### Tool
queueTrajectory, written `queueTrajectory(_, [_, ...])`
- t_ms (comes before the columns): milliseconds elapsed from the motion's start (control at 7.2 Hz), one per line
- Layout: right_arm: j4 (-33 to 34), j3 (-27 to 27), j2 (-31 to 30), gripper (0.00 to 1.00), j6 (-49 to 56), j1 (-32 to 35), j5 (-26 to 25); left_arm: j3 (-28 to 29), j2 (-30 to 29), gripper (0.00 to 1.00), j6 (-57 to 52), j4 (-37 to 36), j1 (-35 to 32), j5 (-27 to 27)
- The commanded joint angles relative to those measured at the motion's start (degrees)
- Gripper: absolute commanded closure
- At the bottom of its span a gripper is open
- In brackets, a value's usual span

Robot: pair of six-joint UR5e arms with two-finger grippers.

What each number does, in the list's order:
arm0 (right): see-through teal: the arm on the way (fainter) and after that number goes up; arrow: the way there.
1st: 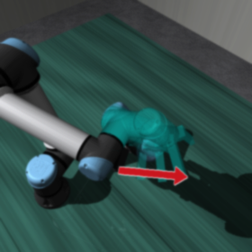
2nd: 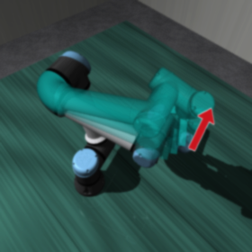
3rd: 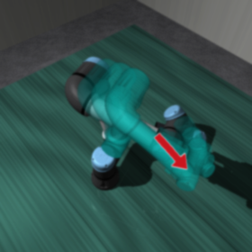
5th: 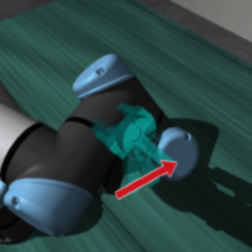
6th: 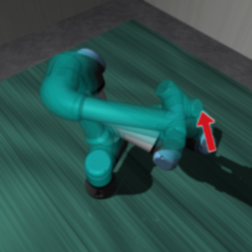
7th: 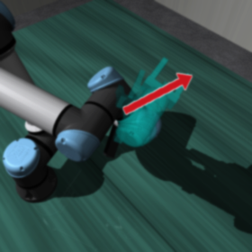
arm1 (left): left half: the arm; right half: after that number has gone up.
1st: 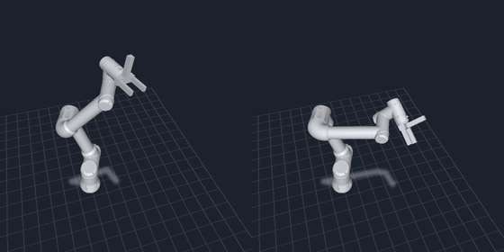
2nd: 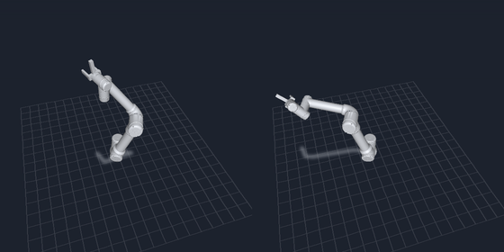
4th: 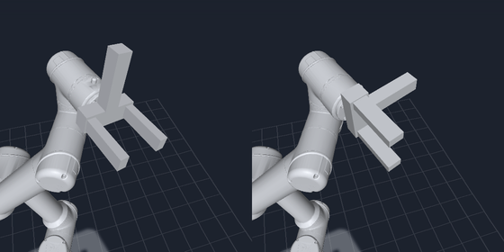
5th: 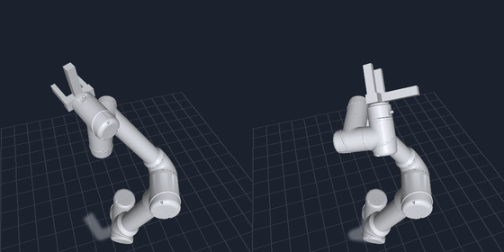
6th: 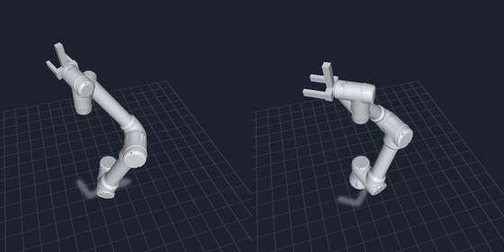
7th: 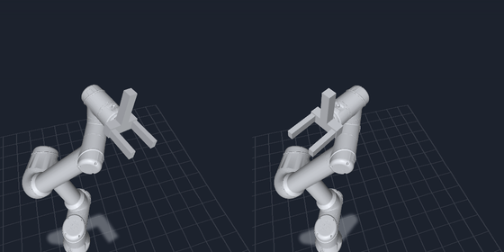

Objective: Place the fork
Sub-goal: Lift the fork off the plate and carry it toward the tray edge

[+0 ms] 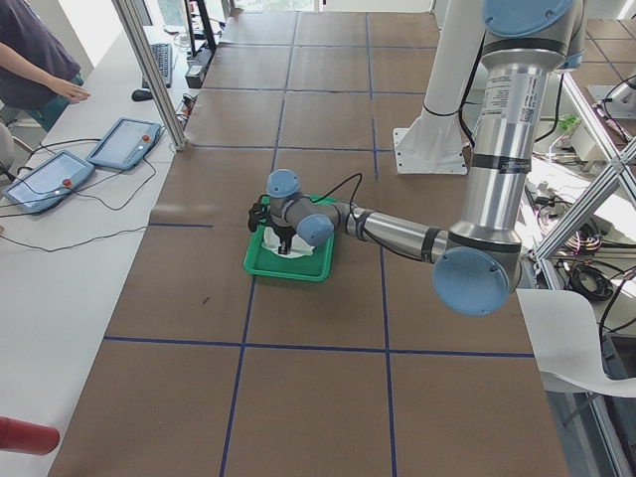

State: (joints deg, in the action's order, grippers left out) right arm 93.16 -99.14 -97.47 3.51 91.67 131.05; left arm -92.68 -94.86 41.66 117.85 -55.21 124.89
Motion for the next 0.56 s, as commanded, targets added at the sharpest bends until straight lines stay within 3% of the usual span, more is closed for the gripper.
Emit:
queueTrajectory(0, [0.00, 0.09, 0.00, 0.00, 0.00, 0.00, 0.00, 0.22, 0.38, 1.00, 0.18, 0.28, -0.07, 0.17])
queueTrajectory(278, [0.00, 0.00, 0.00, 0.00, 0.00, 0.00, 0.00, 0.39, 0.90, 1.00, 0.09, 0.28, -0.07, 0.09])
queueTrajectory(417, [0.00, 0.09, 0.00, 0.00, 0.00, 0.00, 0.00, 0.83, 0.91, 0.62, -0.34, 0.28, 0.10, 0.09])
